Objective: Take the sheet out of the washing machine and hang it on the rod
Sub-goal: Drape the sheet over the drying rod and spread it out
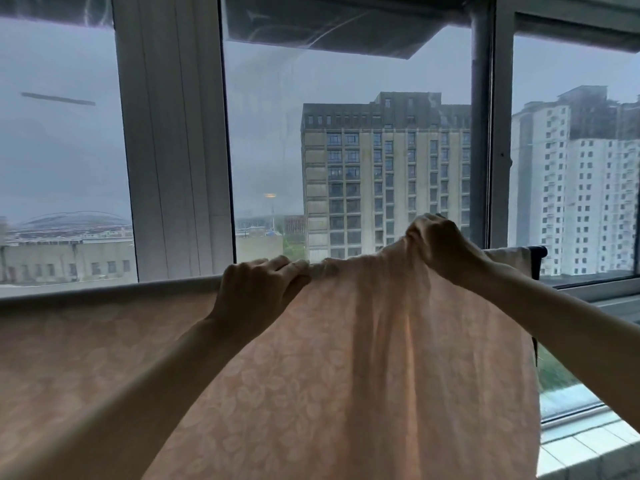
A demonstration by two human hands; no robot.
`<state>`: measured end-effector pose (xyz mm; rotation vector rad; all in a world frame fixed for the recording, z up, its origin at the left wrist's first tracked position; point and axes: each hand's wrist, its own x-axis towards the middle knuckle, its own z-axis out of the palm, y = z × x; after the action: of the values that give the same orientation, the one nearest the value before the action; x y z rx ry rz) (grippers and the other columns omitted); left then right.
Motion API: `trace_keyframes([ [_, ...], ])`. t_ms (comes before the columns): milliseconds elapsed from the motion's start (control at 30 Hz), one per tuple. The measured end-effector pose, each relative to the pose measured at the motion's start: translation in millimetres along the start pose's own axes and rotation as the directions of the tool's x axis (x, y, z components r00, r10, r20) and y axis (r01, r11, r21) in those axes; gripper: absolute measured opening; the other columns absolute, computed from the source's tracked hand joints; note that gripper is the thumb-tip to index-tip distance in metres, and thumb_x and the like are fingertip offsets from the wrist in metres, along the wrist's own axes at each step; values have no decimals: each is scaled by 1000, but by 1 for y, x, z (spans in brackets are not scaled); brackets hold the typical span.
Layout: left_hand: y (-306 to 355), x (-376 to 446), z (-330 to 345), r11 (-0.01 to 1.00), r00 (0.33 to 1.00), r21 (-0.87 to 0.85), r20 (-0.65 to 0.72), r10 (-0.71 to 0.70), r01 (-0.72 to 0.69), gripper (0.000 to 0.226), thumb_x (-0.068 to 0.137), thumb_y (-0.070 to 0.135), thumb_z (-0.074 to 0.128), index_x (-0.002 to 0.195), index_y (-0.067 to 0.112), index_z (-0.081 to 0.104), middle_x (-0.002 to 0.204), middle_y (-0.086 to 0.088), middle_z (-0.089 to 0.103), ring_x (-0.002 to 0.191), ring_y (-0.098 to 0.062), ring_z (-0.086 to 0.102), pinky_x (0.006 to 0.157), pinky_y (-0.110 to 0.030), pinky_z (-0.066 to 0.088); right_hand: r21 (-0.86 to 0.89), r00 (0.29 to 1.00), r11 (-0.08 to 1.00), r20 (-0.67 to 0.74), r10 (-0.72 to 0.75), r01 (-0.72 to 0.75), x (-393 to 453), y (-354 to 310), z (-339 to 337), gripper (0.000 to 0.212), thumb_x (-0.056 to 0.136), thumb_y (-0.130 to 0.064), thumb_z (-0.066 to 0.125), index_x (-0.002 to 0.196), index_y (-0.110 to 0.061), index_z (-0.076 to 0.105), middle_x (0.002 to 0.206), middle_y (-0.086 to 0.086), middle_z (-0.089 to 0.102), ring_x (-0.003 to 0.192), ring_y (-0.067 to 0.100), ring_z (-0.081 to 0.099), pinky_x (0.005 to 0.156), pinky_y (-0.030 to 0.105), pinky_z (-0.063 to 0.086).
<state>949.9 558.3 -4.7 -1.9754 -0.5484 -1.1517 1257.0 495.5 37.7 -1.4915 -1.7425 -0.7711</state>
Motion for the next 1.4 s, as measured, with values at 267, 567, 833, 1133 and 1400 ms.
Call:
trace_keyframes([
  [267,1,2,0,999,999,-35,17,-29,30,40,95,51,44,106,25,72,89,11,73,71,-14,70,52,-27,53,95,998,994,24,-61,58,-9,-2,-14,15,89,-14,62,102,-11,70,104,3,69,97,10,56,76,11,35],
  [567,2,1,-3,999,999,-40,33,-29,31,42,96,51,42,107,24,72,91,10,73,72,-14,70,53,-27,54,184,966,951,20,-258,250,-9,-34,5,11,85,-10,67,95,-11,71,93,2,70,86,7,59,82,27,52],
  [833,3,0,-6,999,999,-26,47,-26,27,40,95,49,43,108,23,71,91,9,73,70,-15,70,52,-27,53,59,960,961,46,-275,272,-6,-33,18,6,95,-7,52,98,-8,56,94,5,57,85,10,49,77,24,48],
  [1133,-2,-3,-8,998,997,-59,67,-24,28,41,96,50,41,114,27,68,96,11,73,74,-15,70,51,-30,54,79,993,990,-8,118,-117,-12,40,-7,5,91,-3,56,94,-4,61,94,12,65,84,19,62,65,10,35],
  [1400,3,2,-2,999,997,-45,82,-17,21,40,94,49,42,112,27,69,92,11,73,69,-14,69,49,-27,52,187,974,957,-10,-226,224,-15,-13,-6,19,87,-18,66,104,-8,68,103,5,69,90,11,65,83,17,50],
])
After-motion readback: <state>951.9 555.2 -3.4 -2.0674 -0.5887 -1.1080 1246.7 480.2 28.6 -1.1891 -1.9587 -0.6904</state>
